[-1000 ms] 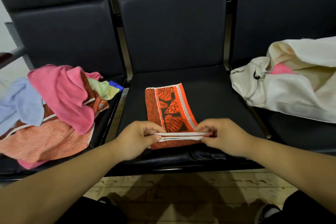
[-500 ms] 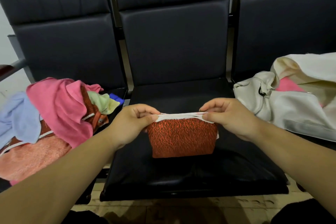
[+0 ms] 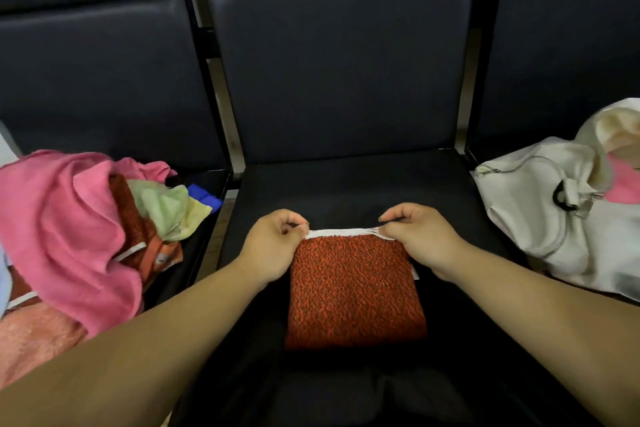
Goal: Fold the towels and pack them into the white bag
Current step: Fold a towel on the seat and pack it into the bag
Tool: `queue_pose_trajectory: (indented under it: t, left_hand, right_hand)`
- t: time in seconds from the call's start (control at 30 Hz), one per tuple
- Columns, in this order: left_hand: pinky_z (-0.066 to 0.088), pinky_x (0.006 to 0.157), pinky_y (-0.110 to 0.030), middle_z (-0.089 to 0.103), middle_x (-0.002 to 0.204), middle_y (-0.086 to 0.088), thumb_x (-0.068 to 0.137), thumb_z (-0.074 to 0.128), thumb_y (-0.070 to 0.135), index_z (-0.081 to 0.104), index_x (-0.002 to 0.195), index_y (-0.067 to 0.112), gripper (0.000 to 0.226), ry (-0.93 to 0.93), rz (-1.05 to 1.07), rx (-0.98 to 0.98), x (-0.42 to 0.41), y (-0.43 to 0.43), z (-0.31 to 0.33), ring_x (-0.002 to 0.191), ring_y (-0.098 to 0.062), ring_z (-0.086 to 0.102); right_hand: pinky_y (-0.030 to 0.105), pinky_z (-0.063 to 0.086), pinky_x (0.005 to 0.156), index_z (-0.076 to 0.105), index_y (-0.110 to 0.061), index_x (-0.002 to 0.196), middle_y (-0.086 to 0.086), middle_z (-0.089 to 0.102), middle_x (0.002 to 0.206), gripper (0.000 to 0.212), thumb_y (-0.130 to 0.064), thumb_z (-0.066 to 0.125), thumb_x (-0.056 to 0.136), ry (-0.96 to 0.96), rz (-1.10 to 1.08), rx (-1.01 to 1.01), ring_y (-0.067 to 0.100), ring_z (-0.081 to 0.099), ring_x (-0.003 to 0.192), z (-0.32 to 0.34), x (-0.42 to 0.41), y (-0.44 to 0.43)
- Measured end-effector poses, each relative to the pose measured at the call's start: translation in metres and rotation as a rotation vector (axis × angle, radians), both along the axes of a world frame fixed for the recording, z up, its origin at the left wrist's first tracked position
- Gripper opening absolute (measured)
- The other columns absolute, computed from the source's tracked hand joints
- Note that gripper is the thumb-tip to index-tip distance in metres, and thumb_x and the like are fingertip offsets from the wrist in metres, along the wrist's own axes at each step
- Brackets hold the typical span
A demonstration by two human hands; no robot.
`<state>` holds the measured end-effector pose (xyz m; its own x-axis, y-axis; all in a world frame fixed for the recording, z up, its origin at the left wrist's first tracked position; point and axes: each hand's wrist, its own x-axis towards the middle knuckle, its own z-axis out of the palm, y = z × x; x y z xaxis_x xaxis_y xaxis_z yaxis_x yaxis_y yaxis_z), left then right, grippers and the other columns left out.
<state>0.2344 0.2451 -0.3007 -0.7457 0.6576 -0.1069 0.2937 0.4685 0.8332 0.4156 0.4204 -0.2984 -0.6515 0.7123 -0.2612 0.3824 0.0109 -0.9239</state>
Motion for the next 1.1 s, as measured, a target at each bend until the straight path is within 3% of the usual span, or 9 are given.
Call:
queue_pose_trajectory:
  t: [0.07,0.23,0.4,0.57,0.7,0.8,0.87,1.0,1.1]
  left_hand:
    - [0.042,0.069,-0.019,0.074,0.086,0.005,0.096,0.065,0.023,0.071,0.092,0.028,0.009,0.031,-0.018,-0.049,-0.003,0.001,-0.014,0.082,-0.007,0.068]
    - [0.043,0.077,-0.021,0.072,0.098,0.006,0.098,0.062,0.031,0.067,0.104,0.031,0.008,0.051,-0.082,-0.080,-0.006,0.001,-0.024,0.092,-0.006,0.066]
    - [0.051,0.094,-0.033,0.068,0.105,0.003,0.089,0.071,0.023,0.054,0.120,0.039,0.039,0.019,-0.225,-0.167,-0.013,-0.010,-0.020,0.095,-0.010,0.067]
    - [0.050,0.086,-0.026,0.066,0.098,0.005,0.096,0.066,0.020,0.052,0.126,0.036,0.037,0.167,-0.152,-0.189,-0.011,-0.009,-0.024,0.091,-0.007,0.064]
    - [0.040,0.075,-0.013,0.064,0.097,0.009,0.097,0.064,0.020,0.049,0.135,0.030,0.041,0.205,-0.111,-0.181,-0.006,-0.007,-0.027,0.090,-0.005,0.061]
    - [0.048,0.081,-0.020,0.053,0.109,0.009,0.093,0.069,0.022,0.049,0.136,0.031,0.048,0.310,-0.083,-0.200,0.000,-0.007,-0.027,0.094,-0.007,0.059]
    - [0.052,0.086,-0.026,0.045,0.115,0.011,0.093,0.070,0.024,0.051,0.133,0.033,0.045,0.420,-0.111,-0.220,0.006,-0.010,-0.022,0.102,-0.008,0.057]
    - [0.049,0.088,-0.029,0.053,0.097,0.017,0.094,0.066,0.023,0.060,0.118,0.032,0.027,0.576,-0.315,-0.082,0.022,-0.030,-0.004,0.098,-0.005,0.052]
    - [0.045,0.094,-0.020,0.058,0.106,0.024,0.095,0.064,0.034,0.054,0.131,0.038,0.037,0.479,-0.558,-0.100,0.038,-0.054,-0.001,0.109,0.003,0.052]
  right_hand:
    - [0.025,0.048,0.069,0.073,-0.020,0.096,0.003,0.073,0.092,0.013,-0.015,0.076,0.086,-0.014,0.042,-0.021,0.012,0.066,0.077,-0.009,-0.002,0.000]
    - [0.029,0.052,0.062,0.064,-0.026,0.110,0.008,0.073,0.100,0.035,-0.006,0.074,0.083,-0.081,0.192,-0.007,0.017,0.068,0.071,-0.021,0.003,0.002]
    - [0.022,0.054,0.071,0.063,-0.023,0.114,0.004,0.074,0.102,0.029,-0.008,0.071,0.090,-0.080,0.124,0.088,0.019,0.073,0.084,-0.024,0.008,0.005]
    - [0.027,0.052,0.048,0.063,-0.021,0.109,0.004,0.072,0.093,0.020,-0.011,0.070,0.093,-0.061,0.058,0.126,0.020,0.069,0.066,-0.031,0.008,0.001]
    - [0.018,0.046,0.066,0.062,-0.031,0.104,-0.007,0.070,0.092,0.021,-0.023,0.075,0.090,-0.126,0.032,0.282,0.012,0.068,0.086,-0.043,0.002,0.004]
    - [0.013,0.040,0.068,0.060,-0.030,0.108,-0.011,0.066,0.092,0.027,-0.027,0.077,0.088,-0.179,0.026,0.371,0.004,0.062,0.086,-0.044,0.003,-0.001]
    - [0.018,0.042,0.071,0.058,-0.030,0.112,-0.011,0.061,0.098,0.033,-0.030,0.078,0.086,-0.215,0.056,0.484,0.003,0.059,0.086,-0.041,0.006,-0.005]
    - [0.017,0.044,0.074,0.060,-0.035,0.109,-0.016,0.055,0.103,0.034,-0.027,0.080,0.083,-0.097,0.236,0.639,0.002,0.059,0.087,-0.019,0.030,-0.016]
    - [0.014,0.046,0.080,0.063,-0.036,0.108,-0.023,0.058,0.102,0.030,-0.033,0.078,0.082,-0.020,0.475,0.733,0.001,0.060,0.096,-0.007,0.054,-0.030]
